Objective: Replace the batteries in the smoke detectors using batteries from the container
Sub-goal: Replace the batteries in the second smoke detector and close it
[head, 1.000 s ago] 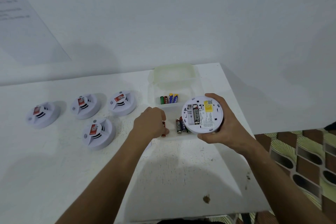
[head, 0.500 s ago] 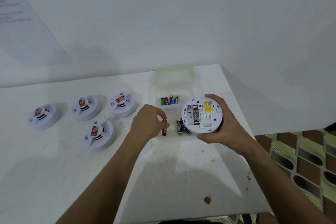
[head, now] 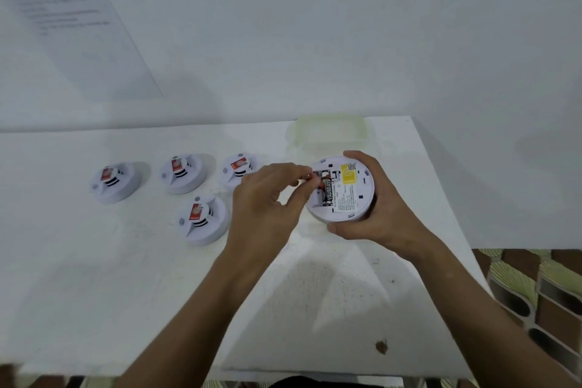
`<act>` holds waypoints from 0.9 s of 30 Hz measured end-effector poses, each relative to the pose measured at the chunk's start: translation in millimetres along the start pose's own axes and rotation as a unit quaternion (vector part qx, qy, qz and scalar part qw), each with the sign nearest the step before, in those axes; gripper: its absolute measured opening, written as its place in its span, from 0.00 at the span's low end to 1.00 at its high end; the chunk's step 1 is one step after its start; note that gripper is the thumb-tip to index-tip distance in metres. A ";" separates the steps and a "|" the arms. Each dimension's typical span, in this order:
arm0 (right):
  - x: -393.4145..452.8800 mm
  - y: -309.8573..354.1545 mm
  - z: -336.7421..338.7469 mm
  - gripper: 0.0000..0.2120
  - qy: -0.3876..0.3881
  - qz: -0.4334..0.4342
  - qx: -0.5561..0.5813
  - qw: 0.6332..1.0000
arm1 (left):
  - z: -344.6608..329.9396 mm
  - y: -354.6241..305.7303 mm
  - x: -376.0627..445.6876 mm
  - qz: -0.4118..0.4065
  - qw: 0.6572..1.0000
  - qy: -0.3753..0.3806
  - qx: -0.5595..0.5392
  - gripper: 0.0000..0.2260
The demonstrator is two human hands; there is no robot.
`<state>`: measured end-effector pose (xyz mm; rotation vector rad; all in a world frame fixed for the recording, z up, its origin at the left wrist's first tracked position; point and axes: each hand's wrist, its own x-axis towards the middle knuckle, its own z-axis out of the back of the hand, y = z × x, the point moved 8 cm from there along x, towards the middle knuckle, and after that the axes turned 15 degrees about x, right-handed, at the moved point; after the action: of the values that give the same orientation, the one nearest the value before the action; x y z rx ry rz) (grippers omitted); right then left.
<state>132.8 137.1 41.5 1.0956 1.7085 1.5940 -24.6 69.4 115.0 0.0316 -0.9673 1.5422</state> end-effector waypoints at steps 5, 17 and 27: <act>7.3 -3.2 -20.7 0.45 0.026 0.000 0.001 1.000 | 8.6 9.2 -18.9 -0.118 0.985 -0.070 0.108 0.05; 14.2 -12.7 -51.3 0.45 0.073 -0.020 0.039 0.996 | 8.4 66.5 -34.2 0.213 0.963 0.147 -0.068 0.29; 16.1 -17.5 -68.8 0.45 0.103 -0.019 0.014 0.994 | 10.9 81.2 -48.8 0.306 0.928 0.144 -0.157 0.30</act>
<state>63.7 115.0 36.3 0.9335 1.8775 1.7133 -85.6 32.1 51.9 -0.7703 -1.0256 1.8587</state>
